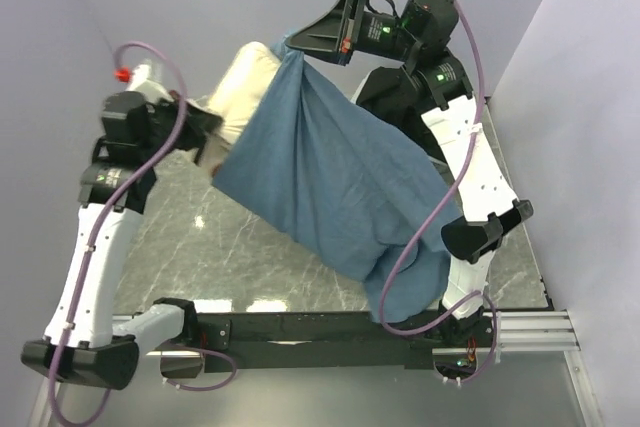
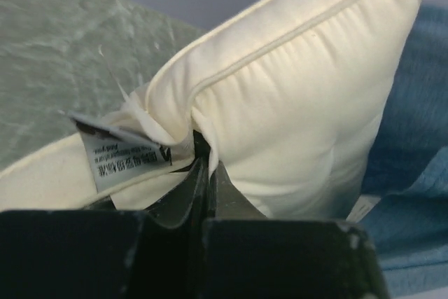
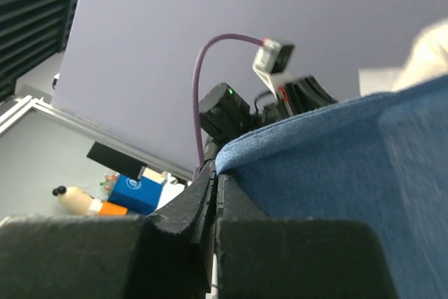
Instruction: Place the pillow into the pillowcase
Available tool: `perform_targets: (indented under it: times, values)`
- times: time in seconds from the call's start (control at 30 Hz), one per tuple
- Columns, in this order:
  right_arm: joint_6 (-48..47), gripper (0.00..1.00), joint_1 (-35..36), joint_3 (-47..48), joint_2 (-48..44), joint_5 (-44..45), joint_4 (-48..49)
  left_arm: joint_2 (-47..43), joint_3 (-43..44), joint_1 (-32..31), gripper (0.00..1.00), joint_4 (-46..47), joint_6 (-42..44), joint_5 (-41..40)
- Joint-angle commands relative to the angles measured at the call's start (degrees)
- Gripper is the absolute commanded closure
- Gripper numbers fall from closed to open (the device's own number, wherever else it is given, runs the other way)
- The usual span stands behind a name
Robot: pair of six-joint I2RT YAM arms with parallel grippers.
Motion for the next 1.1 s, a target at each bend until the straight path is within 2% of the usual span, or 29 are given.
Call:
perform_targets:
  times: [0.0, 0.07, 0.23, 0.33, 0.37, 0.43, 0.47, 0.53, 0.57, 0.6, 0.63, 0.67, 0.7, 0.73, 0.77, 0.8, 0.83, 0.97, 1.07]
  values:
    - [5.1, 1.00, 3.2, 3.9, 0.5, -0.2, 10.6, -3.4, 4.6, 14.5, 0.99, 5.5, -2.5, 2.2]
    - [3.8, 1.00, 4.9, 5.2, 1.3, 0.3, 8.7, -3.9, 5.4, 20.5, 0.99, 5.7, -3.7, 5.2]
    - [2.5, 1.00, 6.2, 4.7, 1.9, -1.5, 7.2, -6.9, 10.1, 23.9, 0.99, 5.0, -3.8, 4.7]
    - [0.5, 1.00, 4.6, 2.9, 0.6, -4.1, 6.1, -10.5, 9.4, 23.9, 0.99, 12.2, -6.8, 10.9]
    - [-0.6, 1.00, 3.5, 1.7, 0.0, -5.2, 5.8, -11.3, 8.7, 24.0, 0.99, 17.9, -9.0, 13.1]
    - [-4.2, 1.00, 2.7, -4.1, -2.9, -6.3, 1.4, -11.2, 6.9, 24.0, 0.99, 20.9, -11.2, 22.6]
    - [-10.1, 1.00, 2.1, -6.8, -4.5, -5.5, -1.1, -11.0, 6.5, 23.9, 0.99, 20.7, -12.1, 25.4]
    - [-16.1, 1.00, 1.7, -17.3, -9.9, 0.0, -7.8, -13.0, -0.3, 23.1, 0.99, 22.7, -13.4, 27.8]
    - [-20.6, 1.00, 1.8, -21.6, -14.0, 2.6, -9.2, -14.5, -4.2, 20.9, 0.99, 24.3, -14.7, 27.9]
    - [-22.2, 1.00, 1.7, -30.7, -16.1, 5.8, -10.3, -15.8, -11.4, 19.1, 0.99, 26.7, -14.5, 28.1]
    - [-23.3, 1.00, 1.6, -35.8, -18.3, 11.2, -10.1, -17.6, -14.0, 16.8, 0.99, 25.1, -13.5, 27.1]
    - [-24.0, 1.00, 1.6, -40.9, -20.5, 14.2, -9.1, -18.1, -16.0, 10.3, 0.99, 23.5, -10.5, 22.9]
    - [-23.6, 1.00, 1.2, -50.4, -24.3, 16.6, -8.2, -19.2, -21.2, 5.9, 0.99, 23.0, -9.7, 20.2]
    - [-22.8, 1.00, 1.1, -55.2, -26.3, 18.2, -3.8, -19.7, -24.0, 1.6, 0.99, 23.5, -9.3, 17.3]
    - [-21.5, 1.00, 1.0, -59.8, -29.8, 20.4, -1.2, -20.2, -26.8, -5.8, 0.99, 24.7, -9.9, 12.6]
    - [-21.2, 1.00, 1.1, -66.8, -31.1, 21.8, 0.1, -20.9, -31.5, -8.9, 0.99, 25.9, -10.5, 11.2]
    - [-21.8, 1.00, 1.1, -69.5, -32.1, 23.9, 1.0, -21.3, -33.5, -14.3, 0.99, 28.1, -11.9, 9.9]
    - [-23.1, 1.00, 1.0, -79.7, -37.4, 29.9, 0.8, -22.6, -41.9, -24.5, 0.99, 31.1, -14.8, 1.6]
    - [-24.7, 1.00, 0.0, -79.4, -36.8, 32.8, -1.1, -23.5, -46.1, -30.6, 0.99, 35.1, -17.0, 0.7]
